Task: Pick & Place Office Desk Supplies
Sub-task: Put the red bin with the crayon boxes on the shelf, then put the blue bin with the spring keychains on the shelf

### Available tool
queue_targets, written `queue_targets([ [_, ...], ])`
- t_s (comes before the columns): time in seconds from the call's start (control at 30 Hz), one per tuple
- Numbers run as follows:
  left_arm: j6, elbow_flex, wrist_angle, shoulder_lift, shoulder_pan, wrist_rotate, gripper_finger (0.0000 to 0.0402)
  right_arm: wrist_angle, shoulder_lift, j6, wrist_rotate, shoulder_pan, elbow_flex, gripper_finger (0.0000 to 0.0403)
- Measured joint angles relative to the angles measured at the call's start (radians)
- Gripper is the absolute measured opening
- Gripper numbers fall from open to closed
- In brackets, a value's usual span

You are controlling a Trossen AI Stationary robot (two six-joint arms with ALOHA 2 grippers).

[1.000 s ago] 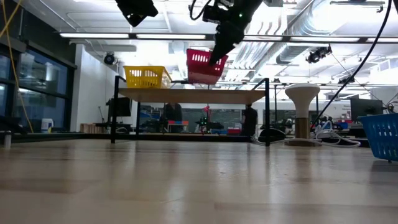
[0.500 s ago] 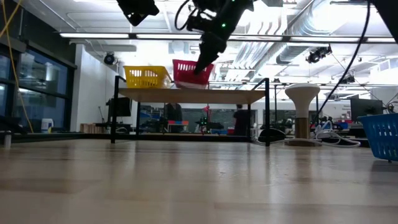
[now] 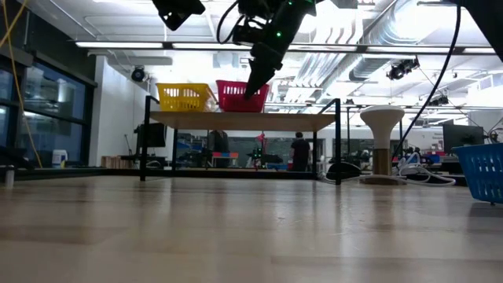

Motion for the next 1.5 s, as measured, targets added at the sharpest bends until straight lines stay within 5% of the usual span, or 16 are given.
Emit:
queue_targets([
  [0.67, 0.0, 0.0, 0.003, 0.0, 0.0, 0.0, 0.0083, 0.039, -0.006, -0.041, 0.048, 0.003, 0.0, 0.0087],
  [1.5, 0.0, 0.0, 0.011, 0.0, 0.0, 0.0, 0.0083, -0.121, -0.249, -0.019, 0.05, 0.096, 0.002, 0.009],
])
